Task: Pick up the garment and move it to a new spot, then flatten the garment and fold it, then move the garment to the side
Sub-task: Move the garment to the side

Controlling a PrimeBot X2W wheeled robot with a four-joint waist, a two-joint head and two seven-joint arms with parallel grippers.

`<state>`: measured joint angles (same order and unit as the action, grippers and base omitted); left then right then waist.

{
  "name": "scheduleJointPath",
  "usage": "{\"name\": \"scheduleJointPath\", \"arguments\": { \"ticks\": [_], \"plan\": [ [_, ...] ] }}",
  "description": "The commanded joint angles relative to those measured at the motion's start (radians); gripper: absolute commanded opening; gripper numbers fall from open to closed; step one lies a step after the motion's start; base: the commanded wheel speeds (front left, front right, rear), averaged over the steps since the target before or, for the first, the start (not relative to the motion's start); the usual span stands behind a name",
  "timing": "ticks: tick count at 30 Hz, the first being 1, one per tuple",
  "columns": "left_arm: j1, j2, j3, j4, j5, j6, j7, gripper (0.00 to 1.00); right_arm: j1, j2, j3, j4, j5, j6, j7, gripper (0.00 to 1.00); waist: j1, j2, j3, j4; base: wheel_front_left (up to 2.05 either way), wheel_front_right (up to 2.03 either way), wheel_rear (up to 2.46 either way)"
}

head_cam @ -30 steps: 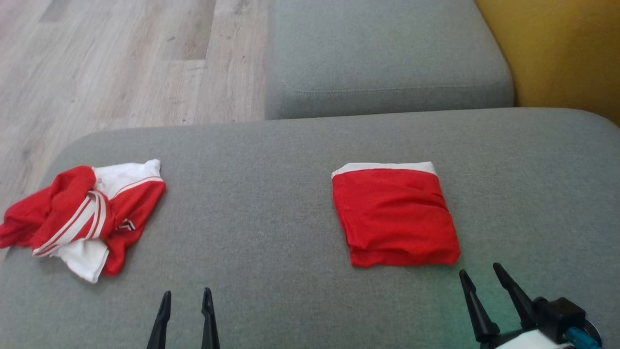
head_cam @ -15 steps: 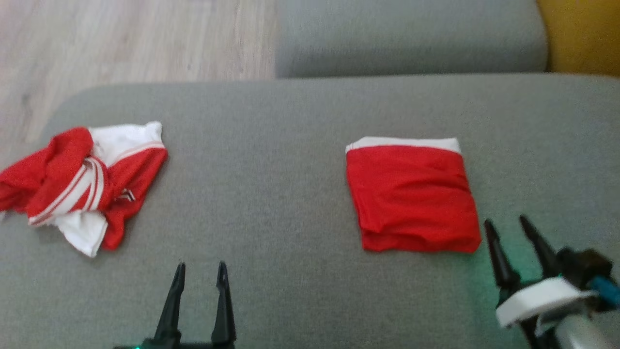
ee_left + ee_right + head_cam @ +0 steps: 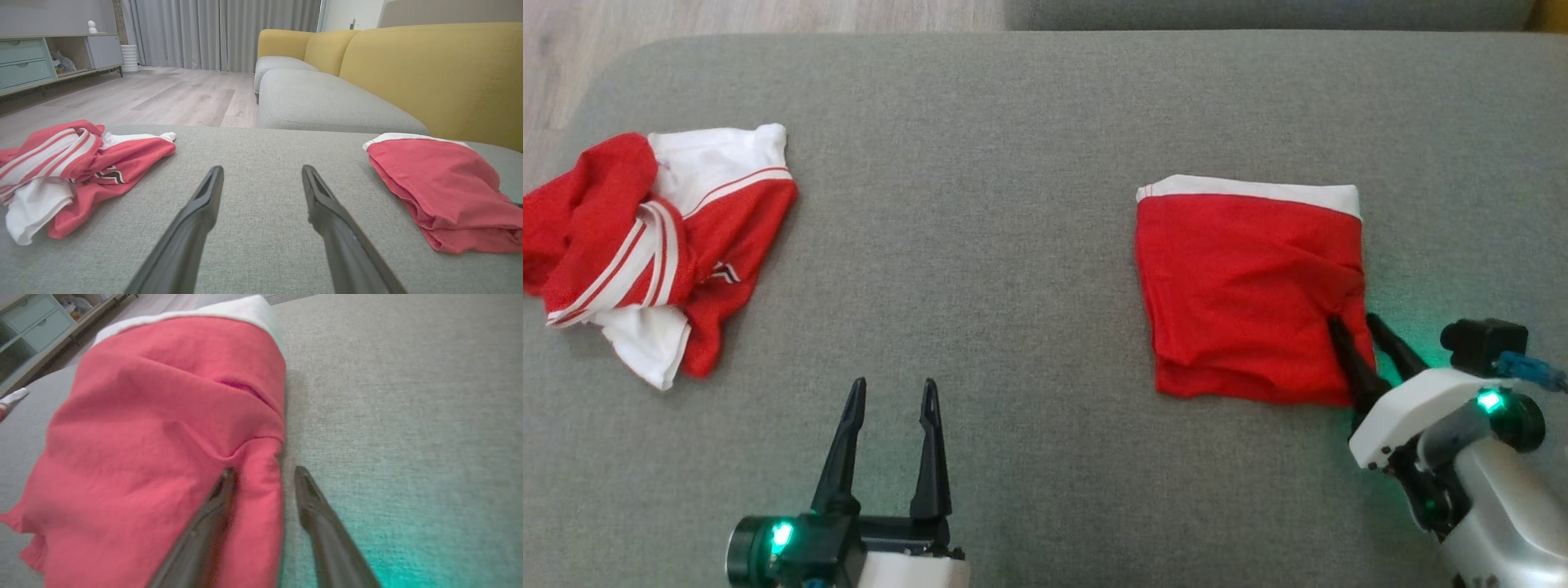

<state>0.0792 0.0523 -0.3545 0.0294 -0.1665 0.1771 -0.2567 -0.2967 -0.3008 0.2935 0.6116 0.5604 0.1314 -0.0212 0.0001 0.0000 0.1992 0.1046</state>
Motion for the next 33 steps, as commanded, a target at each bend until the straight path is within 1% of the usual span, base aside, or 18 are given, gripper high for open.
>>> {"name": "scheduleJointPath", "arguments": {
  "ticks": [1, 3, 7, 9, 15, 20, 24, 28, 30, 32, 33],
  "plan": [
    [-0.042, -0.002, 0.026, -0.029, -0.006, 0.008, -0.005, 1.00, -0.026, -0.036, 0.026, -0.018, 0.023, -0.001, 0.000, 0.00, -0.0001, 0.0000, 0.006, -0.010, 0.00, 0.00, 0.00],
    [-0.045, -0.002, 0.027, -0.030, -0.007, 0.010, -0.005, 1.00, -0.034, -0.045, 0.031, -0.016, 0.033, -0.001, -0.006, 0.00, -0.0001, 0.0000, 0.010, -0.018, 0.00, 0.00, 0.00],
    [-0.059, -0.002, 0.029, -0.037, -0.005, 0.009, -0.005, 1.00, -0.072, -0.096, 0.046, -0.009, 0.046, -0.001, -0.027, 0.00, -0.0001, 0.0000, 0.036, -0.066, 0.00, 0.00, 0.00],
    [-0.071, -0.002, 0.028, -0.042, -0.002, 0.007, -0.005, 1.00, -0.095, -0.134, 0.053, -0.013, 0.049, -0.001, -0.031, 0.00, -0.0001, 0.0000, 0.056, -0.095, 0.00, 0.00, 0.00],
    [-0.130, -0.002, 0.030, -0.043, 0.020, -0.006, -0.005, 1.00, -0.183, -0.282, 0.032, -0.007, 0.052, -0.001, -0.038, 0.00, -0.0001, 0.0000, 0.151, -0.184, 0.00, 0.00, 0.00],
    [-0.196, -0.002, 0.026, -0.030, 0.049, -0.032, -0.005, 1.00, -0.264, -0.373, 0.000, 0.026, 0.060, -0.001, -0.045, 0.00, -0.0001, 0.0000, 0.235, -0.238, 0.00, 0.00, 0.00],
    [-0.245, -0.002, 0.023, -0.017, 0.068, -0.049, -0.005, 1.00, -0.319, -0.427, -0.023, 0.065, 0.048, -0.001, -0.053, 0.00, -0.0001, 0.0000, 0.287, -0.262, 0.00, 0.00, 0.00],
    [-0.289, -0.002, 0.023, -0.013, 0.083, -0.058, -0.005, 1.00, -0.367, -0.476, -0.054, 0.109, 0.024, -0.001, -0.072, 0.00, -0.0001, 0.0000, 0.334, -0.272, 0.00, 0.00, 0.00],
    [-0.306, -0.002, 0.023, -0.010, 0.087, -0.062, -0.005, 1.00, -0.386, -0.491, -0.078, 0.131, 0.005, -0.001, -0.083, 0.00, -0.0001, 0.0000, 0.350, -0.273, 0.00, 0.00, 0.00],
    [-0.316, -0.002, 0.023, -0.005, 0.088, -0.065, -0.005, 1.00, -0.400, -0.491, -0.107, 0.160, -0.021, -0.001, -0.082, 0.00, -0.0001, 0.0000, 0.356, -0.272, 0.00, 0.00, 0.00],
    [-0.320, -0.002, 0.022, -0.003, 0.087, -0.066, -0.005, 1.00, -0.407, -0.488, -0.123, 0.178, -0.036, -0.001, -0.078, 0.14, -0.0001, 0.0000, 0.357, -0.271, 0.00, 0.00, 0.00]
  ]
}}
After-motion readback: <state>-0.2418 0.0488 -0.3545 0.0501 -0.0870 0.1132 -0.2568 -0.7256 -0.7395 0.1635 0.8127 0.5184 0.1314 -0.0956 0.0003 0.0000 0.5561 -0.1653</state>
